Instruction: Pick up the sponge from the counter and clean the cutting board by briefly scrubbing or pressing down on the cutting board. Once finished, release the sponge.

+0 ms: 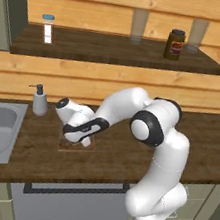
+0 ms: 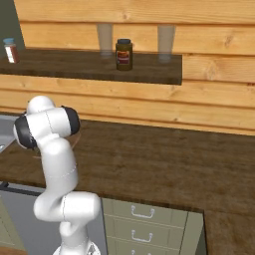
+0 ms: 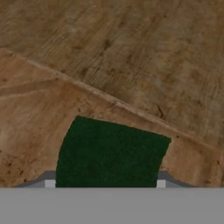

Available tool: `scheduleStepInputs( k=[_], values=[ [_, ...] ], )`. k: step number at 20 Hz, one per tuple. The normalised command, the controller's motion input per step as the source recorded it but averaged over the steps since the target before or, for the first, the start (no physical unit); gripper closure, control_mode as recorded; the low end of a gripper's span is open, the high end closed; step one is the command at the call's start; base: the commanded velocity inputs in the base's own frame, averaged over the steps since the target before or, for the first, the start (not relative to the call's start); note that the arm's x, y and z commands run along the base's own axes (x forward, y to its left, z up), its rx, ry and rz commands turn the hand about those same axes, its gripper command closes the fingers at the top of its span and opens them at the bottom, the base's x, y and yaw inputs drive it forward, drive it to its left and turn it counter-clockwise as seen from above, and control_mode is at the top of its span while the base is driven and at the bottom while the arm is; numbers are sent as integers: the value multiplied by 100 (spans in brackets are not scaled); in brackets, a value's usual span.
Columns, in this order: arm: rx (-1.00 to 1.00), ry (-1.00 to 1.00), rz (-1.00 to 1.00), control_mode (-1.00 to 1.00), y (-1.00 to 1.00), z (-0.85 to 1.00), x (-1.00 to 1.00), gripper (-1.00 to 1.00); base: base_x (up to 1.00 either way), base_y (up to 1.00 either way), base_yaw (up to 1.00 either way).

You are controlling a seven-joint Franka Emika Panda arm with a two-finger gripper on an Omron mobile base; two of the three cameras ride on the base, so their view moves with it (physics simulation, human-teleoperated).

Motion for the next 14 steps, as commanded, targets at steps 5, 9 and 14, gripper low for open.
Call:
scheduleStepInputs(
  k=[5,9,14],
  values=[
    [0,0,-3,-100,-49,-20,5,100,0,0,0],
    [0,0,-3,-100,-56,-23,8,100,0,0,0],
    [0,-1,-3,-100,-53,-19,5,100,0,0,0]
  ],
)
